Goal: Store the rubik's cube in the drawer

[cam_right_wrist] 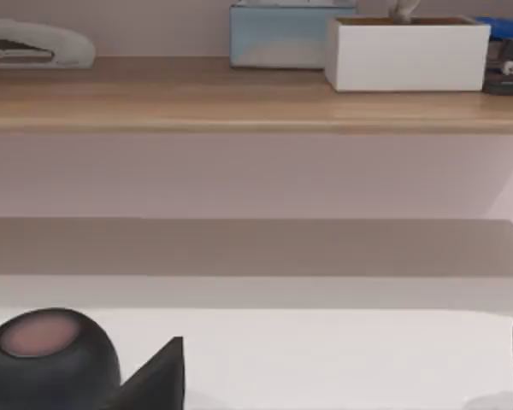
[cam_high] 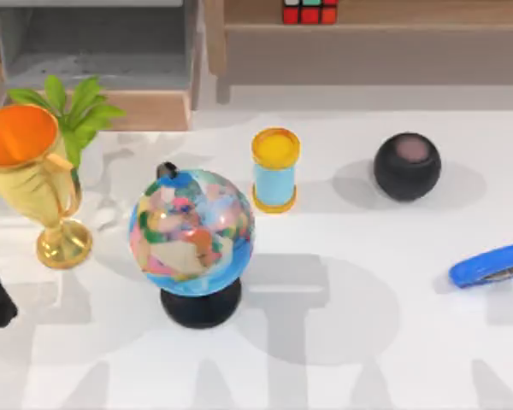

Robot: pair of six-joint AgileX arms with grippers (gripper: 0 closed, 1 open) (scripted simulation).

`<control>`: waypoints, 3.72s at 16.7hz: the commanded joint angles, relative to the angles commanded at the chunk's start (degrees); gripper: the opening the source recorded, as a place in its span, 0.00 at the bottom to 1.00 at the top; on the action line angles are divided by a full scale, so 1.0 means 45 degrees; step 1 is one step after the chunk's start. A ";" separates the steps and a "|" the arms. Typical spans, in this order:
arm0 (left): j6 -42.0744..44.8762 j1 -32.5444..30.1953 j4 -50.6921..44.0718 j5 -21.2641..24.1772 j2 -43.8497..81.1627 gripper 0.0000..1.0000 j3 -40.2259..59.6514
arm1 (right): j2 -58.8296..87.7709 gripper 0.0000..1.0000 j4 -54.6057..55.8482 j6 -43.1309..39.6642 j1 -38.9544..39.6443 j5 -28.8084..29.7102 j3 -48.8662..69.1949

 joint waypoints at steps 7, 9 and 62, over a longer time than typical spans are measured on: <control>-0.0228 -0.0959 0.1511 -0.1075 0.1969 1.00 0.1822 | 0.0000 1.00 0.0000 0.0000 0.0000 0.0000 0.0000; -0.0317 -0.1692 0.2566 -0.1900 0.3676 1.00 0.3309 | 0.0000 1.00 0.0000 0.0000 0.0000 0.0000 0.0000; 0.0161 -0.8988 0.8922 -0.8373 3.1216 0.47 2.2395 | 0.0000 1.00 0.0000 0.0000 0.0000 0.0000 0.0000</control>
